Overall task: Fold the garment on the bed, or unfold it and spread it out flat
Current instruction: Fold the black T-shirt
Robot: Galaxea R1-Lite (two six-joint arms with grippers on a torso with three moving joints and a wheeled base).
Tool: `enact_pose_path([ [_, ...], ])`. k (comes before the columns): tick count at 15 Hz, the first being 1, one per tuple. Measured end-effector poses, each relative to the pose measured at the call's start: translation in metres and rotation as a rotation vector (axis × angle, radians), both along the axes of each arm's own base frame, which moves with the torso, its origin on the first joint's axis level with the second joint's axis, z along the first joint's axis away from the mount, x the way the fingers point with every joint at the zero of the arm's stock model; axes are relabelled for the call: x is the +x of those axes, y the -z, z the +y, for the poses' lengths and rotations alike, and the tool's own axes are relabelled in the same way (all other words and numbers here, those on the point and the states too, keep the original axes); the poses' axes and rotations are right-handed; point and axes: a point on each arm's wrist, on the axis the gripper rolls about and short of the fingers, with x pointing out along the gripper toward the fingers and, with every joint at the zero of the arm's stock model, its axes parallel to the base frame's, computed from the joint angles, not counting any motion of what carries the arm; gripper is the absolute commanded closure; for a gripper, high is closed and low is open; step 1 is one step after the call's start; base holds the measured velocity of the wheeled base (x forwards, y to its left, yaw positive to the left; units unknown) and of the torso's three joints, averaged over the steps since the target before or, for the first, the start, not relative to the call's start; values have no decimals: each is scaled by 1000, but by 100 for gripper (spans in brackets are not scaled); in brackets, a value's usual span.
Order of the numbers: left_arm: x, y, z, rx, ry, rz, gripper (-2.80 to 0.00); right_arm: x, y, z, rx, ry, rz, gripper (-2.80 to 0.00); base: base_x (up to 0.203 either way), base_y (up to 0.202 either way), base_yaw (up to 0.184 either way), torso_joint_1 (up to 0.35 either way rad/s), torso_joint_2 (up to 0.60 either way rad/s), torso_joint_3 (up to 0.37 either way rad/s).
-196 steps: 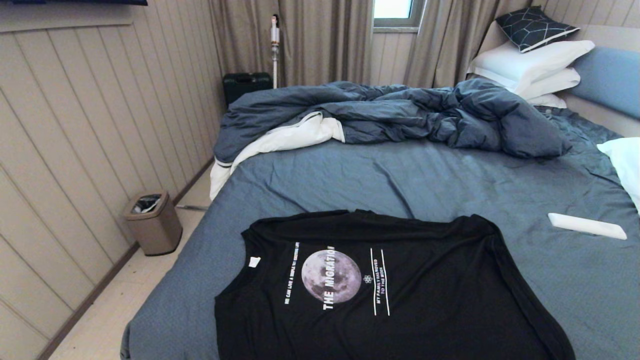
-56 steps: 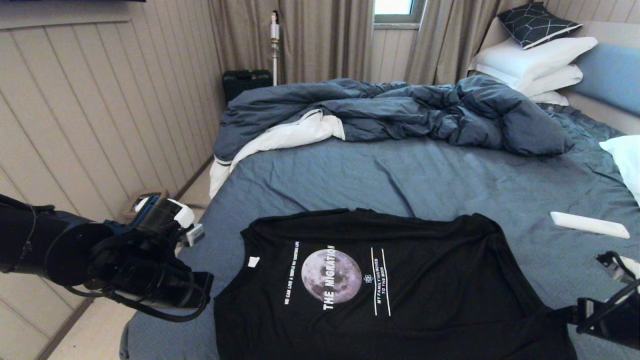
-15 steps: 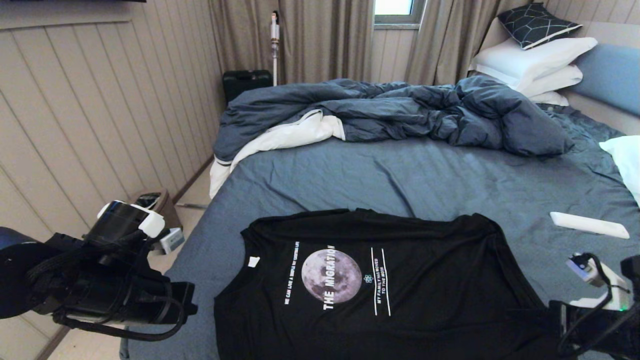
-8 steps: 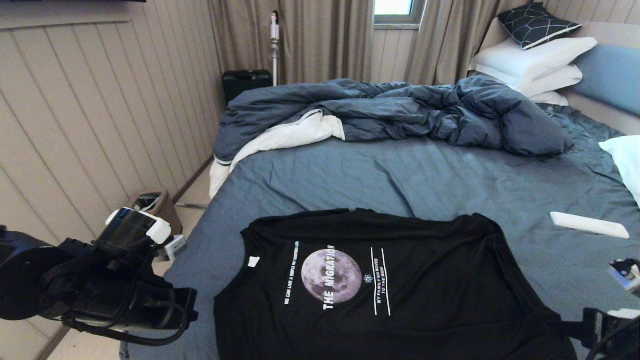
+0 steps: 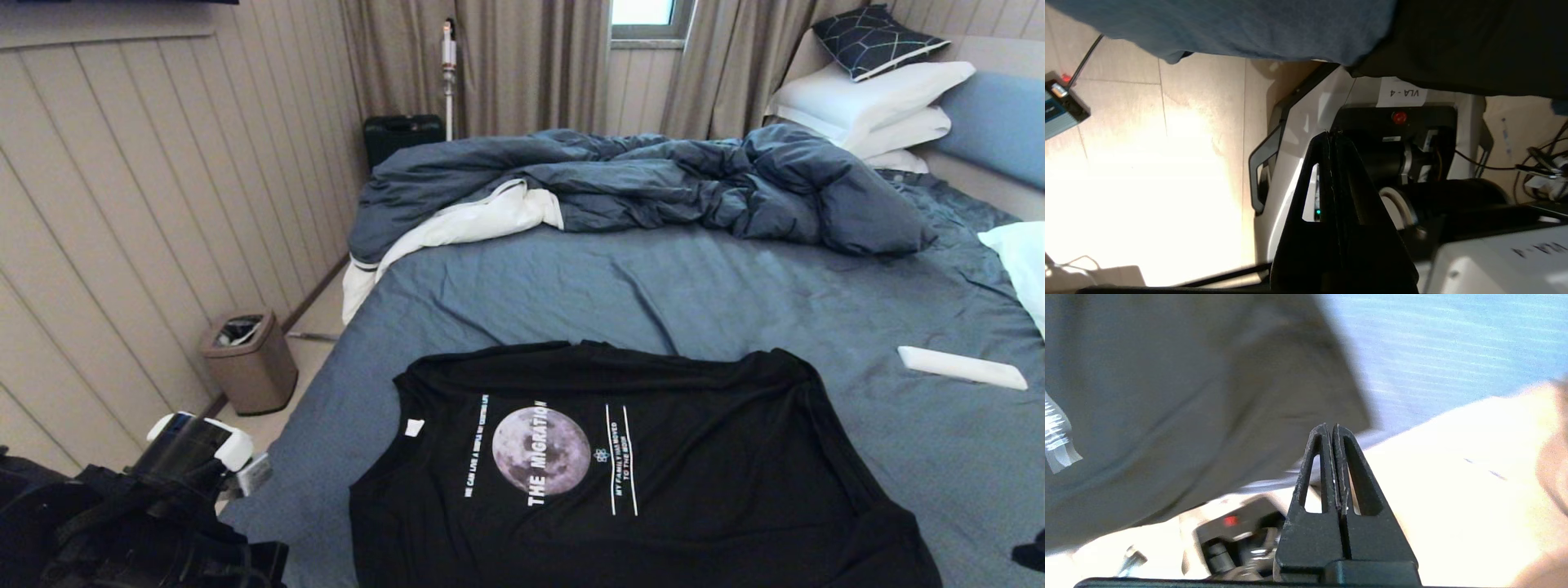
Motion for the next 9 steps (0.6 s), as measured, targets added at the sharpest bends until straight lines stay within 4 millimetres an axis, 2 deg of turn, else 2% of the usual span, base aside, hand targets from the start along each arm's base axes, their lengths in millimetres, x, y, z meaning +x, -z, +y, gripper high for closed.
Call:
enact_pose_path([
  [3, 2, 16, -6, -9, 23, -22, 0, 5, -9, 3, -48, 22, 31, 0, 0, 0, 0, 0, 0, 0],
  [6, 8, 17, -15, -16, 43, -30, 0, 8, -10, 6, -45, 16, 29, 0, 0, 0, 0, 0, 0, 0],
  [7, 11, 17, -20, -21, 53, -36, -280, 10, -10, 7, -46, 14, 31, 0, 0, 0, 0, 0, 0, 0],
  [9, 13, 15, -26, -26, 75, -45, -280, 12, -13, 5, -56, 16, 27, 0, 0, 0, 0, 0, 0, 0],
])
